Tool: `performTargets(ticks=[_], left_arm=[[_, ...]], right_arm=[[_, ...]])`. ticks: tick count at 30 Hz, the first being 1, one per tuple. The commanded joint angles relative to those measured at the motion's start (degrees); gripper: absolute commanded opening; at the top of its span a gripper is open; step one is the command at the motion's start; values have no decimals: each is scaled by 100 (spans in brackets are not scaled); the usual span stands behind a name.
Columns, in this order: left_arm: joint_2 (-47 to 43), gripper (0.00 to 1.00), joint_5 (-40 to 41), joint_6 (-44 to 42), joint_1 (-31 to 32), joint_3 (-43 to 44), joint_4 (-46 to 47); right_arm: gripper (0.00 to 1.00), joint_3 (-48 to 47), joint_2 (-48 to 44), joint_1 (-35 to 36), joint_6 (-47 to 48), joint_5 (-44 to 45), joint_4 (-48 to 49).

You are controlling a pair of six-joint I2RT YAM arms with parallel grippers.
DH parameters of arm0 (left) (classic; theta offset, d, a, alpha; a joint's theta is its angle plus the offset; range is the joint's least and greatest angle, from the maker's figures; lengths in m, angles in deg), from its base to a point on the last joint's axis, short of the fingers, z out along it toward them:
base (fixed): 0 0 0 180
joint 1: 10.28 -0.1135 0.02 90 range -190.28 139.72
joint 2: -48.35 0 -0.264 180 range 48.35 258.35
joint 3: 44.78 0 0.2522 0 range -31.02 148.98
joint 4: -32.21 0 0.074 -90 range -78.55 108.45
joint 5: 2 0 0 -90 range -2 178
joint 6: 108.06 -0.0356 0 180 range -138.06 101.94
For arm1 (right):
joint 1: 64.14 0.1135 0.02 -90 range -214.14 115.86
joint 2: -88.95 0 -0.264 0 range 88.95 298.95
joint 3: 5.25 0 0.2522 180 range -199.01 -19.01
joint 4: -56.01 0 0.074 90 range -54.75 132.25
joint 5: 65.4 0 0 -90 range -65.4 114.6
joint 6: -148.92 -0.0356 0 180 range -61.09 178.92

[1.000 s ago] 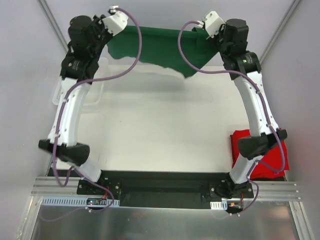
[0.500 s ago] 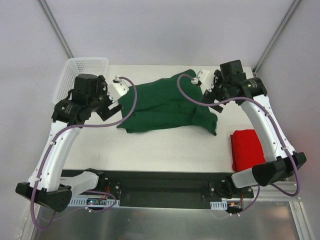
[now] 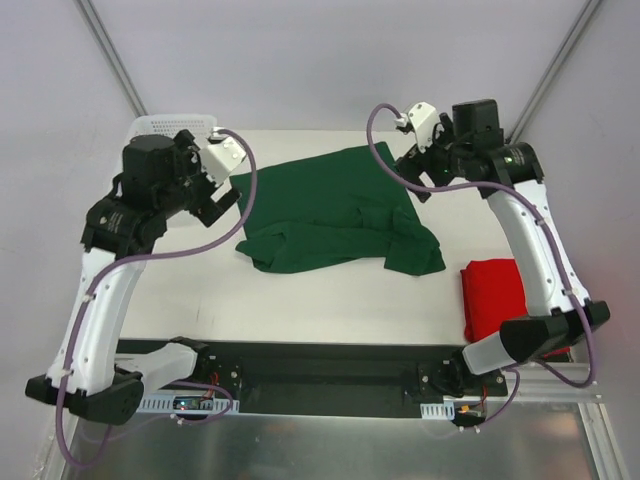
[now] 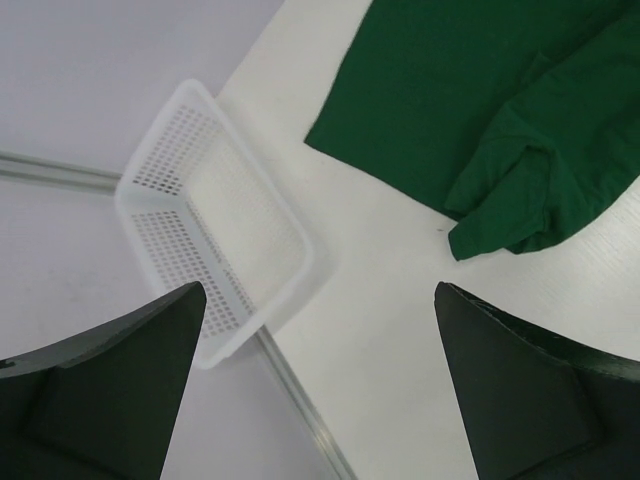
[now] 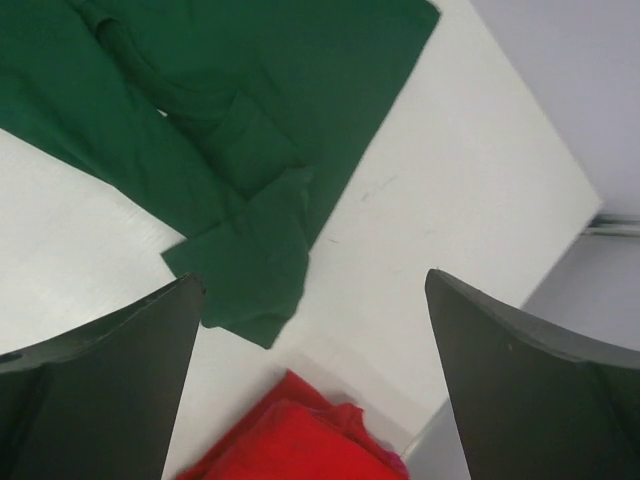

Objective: Fold and stack the t-shirts

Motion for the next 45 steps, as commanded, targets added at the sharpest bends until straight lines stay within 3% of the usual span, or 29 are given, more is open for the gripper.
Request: performTargets(ticks=[1,6,10,17,20,25,35,42,45], left_arm=[[736,99,-208,700,-53,-407,462],[1746,99,-823,1306,-326,-320,691],[2519,100,-1140,1579,-449,-188,875],[3303,99,-1869,2062,-599,-214,972],[3549,99,-1984,2115,-599,-363,972],[3620,99,-1976,2098,-608,-583,964],[3286,99,-2116,2177,-608,-969,893],[2803,99,-1958,2063,-608,-1373,858],[2522,99,-1914,2001,-608,-1505,832]], right_arm=[[99,264,829,-37,-906,-501,247],[92,273,1595,-46,-1135,-704,238],[89,509,1904,-37,-1118,-607,764],[87,791,2492,-20,-784,-801,1046],[81,835,2782,33,-609,-783,1081],[73,888,3108,261,-266,-292,1231],[71,528,3389,683,393,236,1627],[49,247,3793,912,666,569,1591],[49,203,3934,938,701,588,1600]])
